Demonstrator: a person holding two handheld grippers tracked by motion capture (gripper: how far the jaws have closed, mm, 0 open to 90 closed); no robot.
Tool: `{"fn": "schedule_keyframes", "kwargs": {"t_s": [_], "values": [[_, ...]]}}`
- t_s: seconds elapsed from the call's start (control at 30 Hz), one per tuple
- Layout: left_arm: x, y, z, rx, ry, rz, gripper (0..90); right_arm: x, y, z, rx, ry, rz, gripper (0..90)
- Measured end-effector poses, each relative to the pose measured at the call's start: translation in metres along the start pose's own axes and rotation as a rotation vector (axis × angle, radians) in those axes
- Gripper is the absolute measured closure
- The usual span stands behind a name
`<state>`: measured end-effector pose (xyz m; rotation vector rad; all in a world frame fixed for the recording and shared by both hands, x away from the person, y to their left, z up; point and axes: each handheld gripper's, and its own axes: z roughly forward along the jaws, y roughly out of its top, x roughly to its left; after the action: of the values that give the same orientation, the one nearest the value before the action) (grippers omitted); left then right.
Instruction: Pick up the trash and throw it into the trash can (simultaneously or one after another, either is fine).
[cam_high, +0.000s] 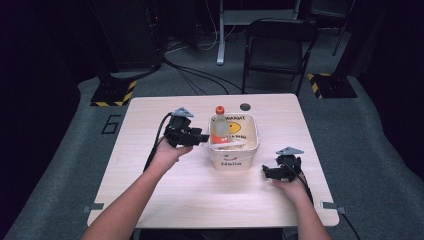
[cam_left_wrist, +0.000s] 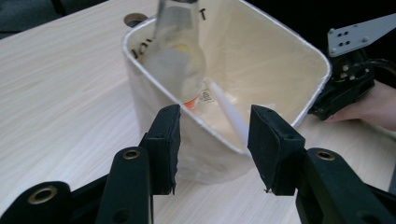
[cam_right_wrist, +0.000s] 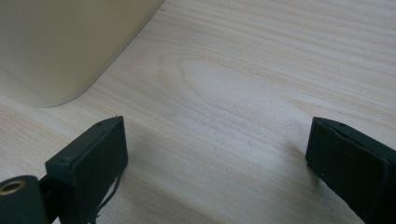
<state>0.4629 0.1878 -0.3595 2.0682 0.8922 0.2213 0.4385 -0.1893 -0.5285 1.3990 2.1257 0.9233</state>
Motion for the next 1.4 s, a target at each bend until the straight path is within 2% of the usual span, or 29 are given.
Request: {"fn": "schedule_keyframes", "kwargs": {"t_s": [0.03,0.1,0.23,0.3,0.33,0.43,0.6,0.73,0.87,1.2,1.4], "values": [[0.003,-0.002,-0.003,0.002,0.008,0.005,54.1,0.0,0.0,0.0,0.0,0.0,0.0,4.8],[0.013,-0.01,-0.009,-0.001,0.017,-0.017,54.4,0.0,0.0,0.0,0.0,0.0,0.0,4.8],[0.026,-0.02,-0.015,0.011,0.033,-0.014,54.3,-0.001,0.0,-0.001,0.002,0.001,-0.009,4.8],[0.032,-0.025,-0.018,0.01,0.047,-0.022,54.1,0.0,0.0,-0.001,0.002,0.001,-0.008,4.8],[0.038,-0.029,-0.022,0.015,0.068,-0.014,53.7,0.0,0.0,-0.001,0.002,0.001,-0.008,4.8],[0.042,-0.032,-0.027,0.025,0.082,-0.008,51.8,0.0,0.0,-0.001,0.002,0.001,-0.008,4.8],[0.051,-0.034,-0.046,-0.037,0.073,-0.007,52.6,0.0,0.0,-0.001,0.002,0.001,-0.008,4.8],[0.061,-0.039,-0.061,-0.053,0.084,-0.012,54.6,0.0,0.0,-0.001,0.002,0.001,-0.008,4.8],[0.067,-0.046,-0.065,-0.054,0.073,-0.034,57.8,0.0,0.0,0.0,0.002,0.002,-0.008,4.8],[0.063,-0.061,-0.061,-0.052,0.053,0.028,62.4,0.0,0.0,0.0,0.002,0.0,-0.008,4.8],[0.064,-0.073,-0.055,-0.051,0.044,0.026,62.9,0.0,0.0,0.0,0.002,-0.001,-0.008,4.8]]}}
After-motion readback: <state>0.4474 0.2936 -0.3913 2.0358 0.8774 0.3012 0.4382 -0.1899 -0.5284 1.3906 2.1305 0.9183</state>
